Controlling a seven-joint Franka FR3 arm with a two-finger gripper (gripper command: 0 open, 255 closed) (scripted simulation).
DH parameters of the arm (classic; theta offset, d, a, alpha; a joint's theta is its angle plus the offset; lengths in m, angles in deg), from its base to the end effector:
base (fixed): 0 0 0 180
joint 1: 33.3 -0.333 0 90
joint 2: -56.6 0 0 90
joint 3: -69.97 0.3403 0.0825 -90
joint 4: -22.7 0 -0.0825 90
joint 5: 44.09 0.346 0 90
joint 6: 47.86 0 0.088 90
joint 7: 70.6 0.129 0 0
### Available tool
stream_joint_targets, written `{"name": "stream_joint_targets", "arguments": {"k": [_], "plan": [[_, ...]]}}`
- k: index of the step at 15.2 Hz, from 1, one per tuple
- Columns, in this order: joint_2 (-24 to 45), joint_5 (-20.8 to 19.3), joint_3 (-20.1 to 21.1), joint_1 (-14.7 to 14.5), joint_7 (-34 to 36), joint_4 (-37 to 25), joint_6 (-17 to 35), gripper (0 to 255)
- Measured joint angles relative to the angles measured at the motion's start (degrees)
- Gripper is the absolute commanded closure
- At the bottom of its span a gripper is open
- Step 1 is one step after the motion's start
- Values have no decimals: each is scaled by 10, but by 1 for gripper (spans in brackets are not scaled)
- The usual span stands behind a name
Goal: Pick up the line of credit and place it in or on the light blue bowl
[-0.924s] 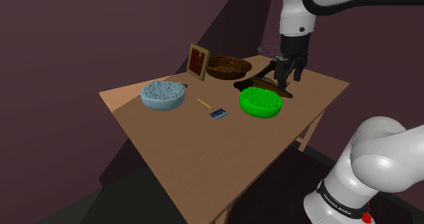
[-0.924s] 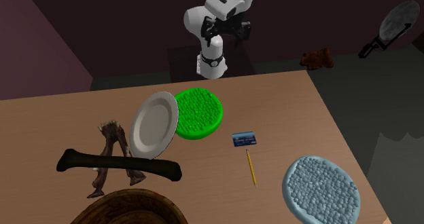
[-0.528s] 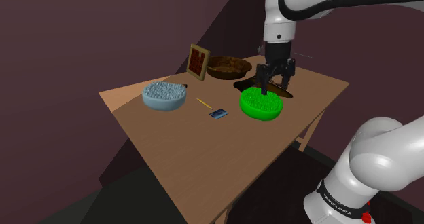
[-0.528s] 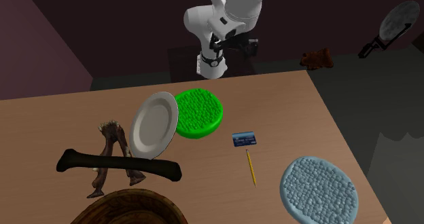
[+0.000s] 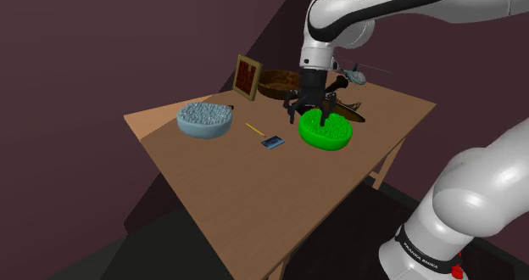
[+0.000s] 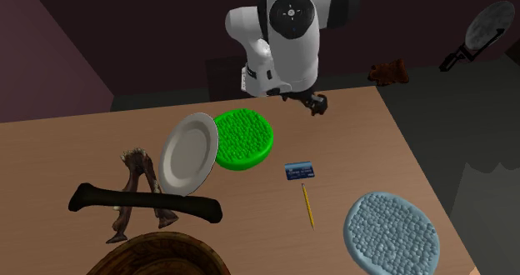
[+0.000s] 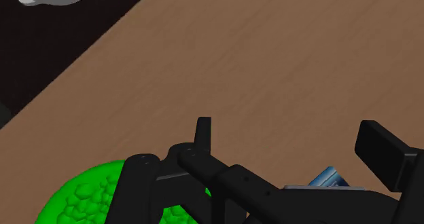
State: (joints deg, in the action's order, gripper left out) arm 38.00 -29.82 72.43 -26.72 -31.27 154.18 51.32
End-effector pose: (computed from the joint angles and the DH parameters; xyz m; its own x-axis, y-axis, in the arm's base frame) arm 0.3780 0.0019 0.4799 0.6392 -0.6984 -0.3220 -0.7405 -0.6719 -0.0126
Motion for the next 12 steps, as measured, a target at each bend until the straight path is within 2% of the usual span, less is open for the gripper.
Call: {"name": "stream_joint_targets", "arguments": {"k": [5,12], "plan": [[81,85,-9,15,99,-19,69,0],[211,219,-28,34,192,-55,179,0]]}}
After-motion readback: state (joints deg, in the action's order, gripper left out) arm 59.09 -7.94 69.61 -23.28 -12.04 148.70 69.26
